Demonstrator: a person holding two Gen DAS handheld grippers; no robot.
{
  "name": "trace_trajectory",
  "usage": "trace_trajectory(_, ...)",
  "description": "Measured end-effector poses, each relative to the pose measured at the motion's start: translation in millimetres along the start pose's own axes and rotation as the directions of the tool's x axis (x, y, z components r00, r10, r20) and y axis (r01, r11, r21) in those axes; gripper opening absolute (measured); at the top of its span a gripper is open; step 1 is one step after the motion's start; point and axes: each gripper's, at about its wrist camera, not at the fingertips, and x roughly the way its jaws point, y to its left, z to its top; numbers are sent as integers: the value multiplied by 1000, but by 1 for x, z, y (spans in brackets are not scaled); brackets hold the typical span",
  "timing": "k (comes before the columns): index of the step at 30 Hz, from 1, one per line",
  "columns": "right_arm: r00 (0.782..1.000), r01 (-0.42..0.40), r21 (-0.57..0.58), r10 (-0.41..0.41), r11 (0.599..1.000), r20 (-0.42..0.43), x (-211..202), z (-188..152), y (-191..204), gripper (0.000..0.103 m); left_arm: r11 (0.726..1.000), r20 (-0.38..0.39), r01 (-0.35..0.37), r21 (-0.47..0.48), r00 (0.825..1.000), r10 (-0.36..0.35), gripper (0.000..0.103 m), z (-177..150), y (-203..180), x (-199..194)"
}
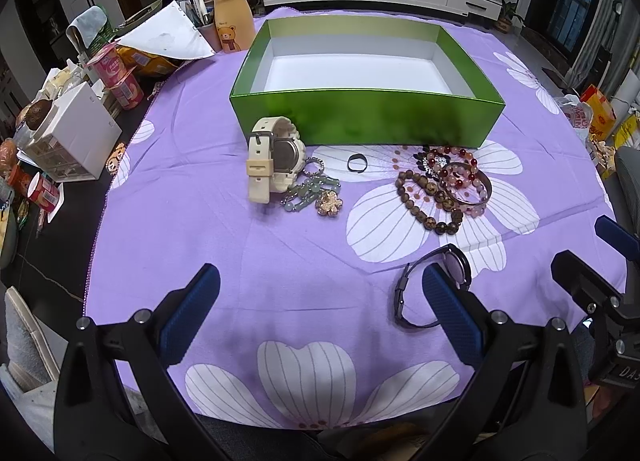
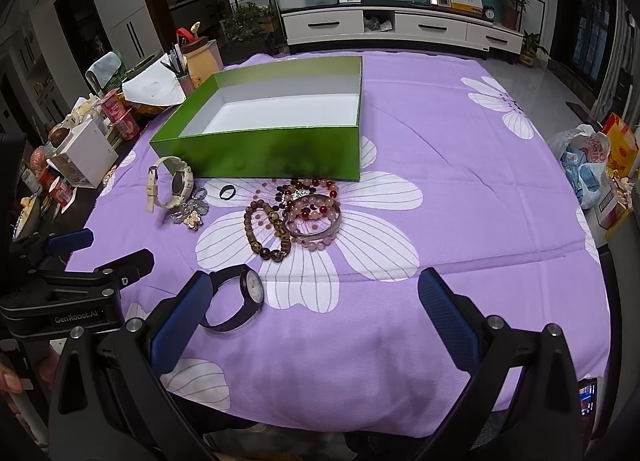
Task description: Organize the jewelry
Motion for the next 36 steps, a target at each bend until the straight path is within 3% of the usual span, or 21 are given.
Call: trace_trajectory(36, 1000, -2, -2, 2, 1000, 7, -6, 3, 0, 102, 1000, 6, 1, 15, 1000, -1, 101, 1, -5, -4)
